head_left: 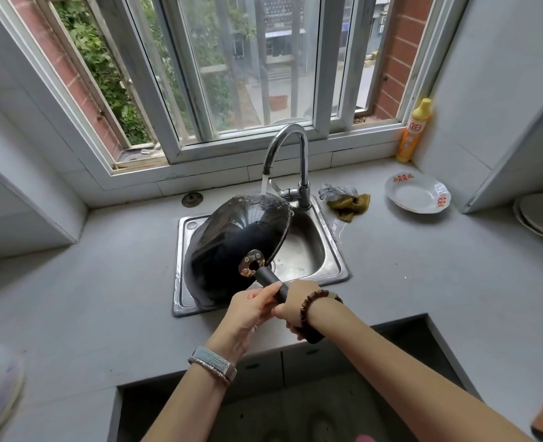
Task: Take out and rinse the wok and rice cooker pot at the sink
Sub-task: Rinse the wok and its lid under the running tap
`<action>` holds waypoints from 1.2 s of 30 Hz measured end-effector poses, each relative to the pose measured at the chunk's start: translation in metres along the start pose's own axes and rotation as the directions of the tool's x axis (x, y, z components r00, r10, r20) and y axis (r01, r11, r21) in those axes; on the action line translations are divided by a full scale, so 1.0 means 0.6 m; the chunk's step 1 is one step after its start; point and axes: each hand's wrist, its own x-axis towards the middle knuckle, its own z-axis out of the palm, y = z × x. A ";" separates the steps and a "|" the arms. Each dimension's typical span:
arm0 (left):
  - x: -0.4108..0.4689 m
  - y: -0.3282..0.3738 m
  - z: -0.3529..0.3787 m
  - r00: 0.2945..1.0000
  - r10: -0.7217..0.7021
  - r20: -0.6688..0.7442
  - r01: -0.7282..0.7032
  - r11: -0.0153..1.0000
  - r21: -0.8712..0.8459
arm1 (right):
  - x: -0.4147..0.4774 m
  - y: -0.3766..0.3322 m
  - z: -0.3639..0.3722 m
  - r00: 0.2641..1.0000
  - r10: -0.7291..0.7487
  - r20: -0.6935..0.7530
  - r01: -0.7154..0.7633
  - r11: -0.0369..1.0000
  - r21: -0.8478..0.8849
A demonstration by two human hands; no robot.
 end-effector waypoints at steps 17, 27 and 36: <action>0.009 -0.043 0.007 0.999 -0.052 0.010 0.051 0.996 0.072 | 0.006 0.057 0.027 0.999 0.031 0.013 -0.033 0.989 0.146; 0.026 -0.091 0.014 0.995 -0.086 0.041 0.076 0.974 0.214 | 0.022 0.110 0.047 0.992 0.071 0.101 -0.100 0.942 0.320; 0.043 -0.116 0.023 0.992 -0.119 0.046 0.102 0.955 0.279 | 0.041 0.138 0.067 0.993 0.085 0.082 -0.113 0.882 0.458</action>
